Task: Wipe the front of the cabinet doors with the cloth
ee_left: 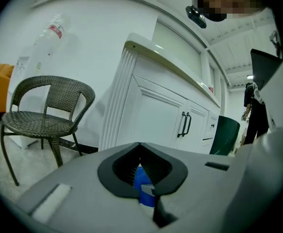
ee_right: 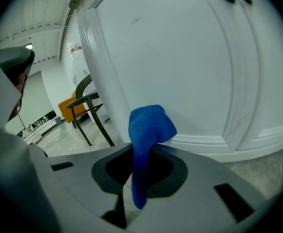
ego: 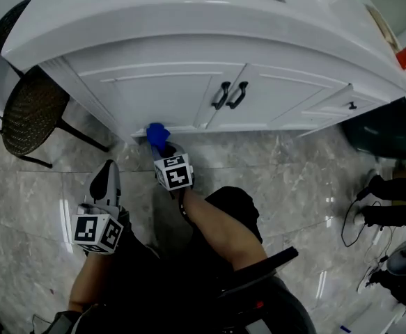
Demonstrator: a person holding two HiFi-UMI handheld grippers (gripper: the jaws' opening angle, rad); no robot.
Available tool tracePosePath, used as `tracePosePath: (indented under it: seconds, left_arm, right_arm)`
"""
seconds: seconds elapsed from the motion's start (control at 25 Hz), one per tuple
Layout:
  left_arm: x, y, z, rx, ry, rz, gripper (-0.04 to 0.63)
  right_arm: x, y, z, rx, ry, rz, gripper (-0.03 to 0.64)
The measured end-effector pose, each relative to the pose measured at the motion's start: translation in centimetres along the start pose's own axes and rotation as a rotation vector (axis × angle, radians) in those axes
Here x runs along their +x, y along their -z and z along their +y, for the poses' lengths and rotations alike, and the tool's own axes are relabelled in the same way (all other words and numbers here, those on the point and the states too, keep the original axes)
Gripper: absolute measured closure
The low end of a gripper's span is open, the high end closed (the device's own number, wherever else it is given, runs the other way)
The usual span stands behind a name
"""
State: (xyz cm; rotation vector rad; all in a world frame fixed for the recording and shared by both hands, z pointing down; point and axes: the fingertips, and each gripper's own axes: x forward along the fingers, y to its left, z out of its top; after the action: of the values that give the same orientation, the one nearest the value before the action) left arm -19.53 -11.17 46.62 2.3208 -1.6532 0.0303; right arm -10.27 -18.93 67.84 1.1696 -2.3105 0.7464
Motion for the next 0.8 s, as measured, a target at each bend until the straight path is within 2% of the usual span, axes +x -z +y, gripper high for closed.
tracePosePath:
  seconds: [0.12,0.24,0.36,0.44,0.52,0.68,0.8]
  left_arm:
    - [-1.7,-0.9,1.7,0.020,-0.060,-0.006,0.592]
    - [-3.7,-1.7,3.0,0.053,-0.127,-0.009,0.592]
    - [-5.2,-2.1,3.9,0.072,-0.179,-0.014,0.592]
    - [-6.1,-2.3,4.2,0.080,-0.202,-0.014,0.592]
    - [-6.7,-2.3,4.2,0.084,-0.212,-0.013,0.592]
    - [-6.9,-3.0,4.2,0.097,-0.214,-0.022,0.592]
    - [-6.1,-3.0,3.9,0.101,-0.195,-0.029,0.592]
  right_arm:
    - [2.6,0.3,3.5,-0.065,-0.084,0.059,0.568]
    - [5.0,0.5,7.5,-0.209,-0.180,0.103,0.568]
    - [6.9,-0.1,9.6,-0.396,-0.183,0.069,0.568]
    - [7.8,-0.6,9.9,-0.467,-0.152,0.035,0.568]
    - [8.4,-0.2,8.7,-0.488,-0.106,0.035,0.568]
    - [8.8,0.0,5.4,-0.394,-0.037,0.063,0.568]
    - [8.1,0.1,3.5,-0.396,-0.003,0.063,0.568]
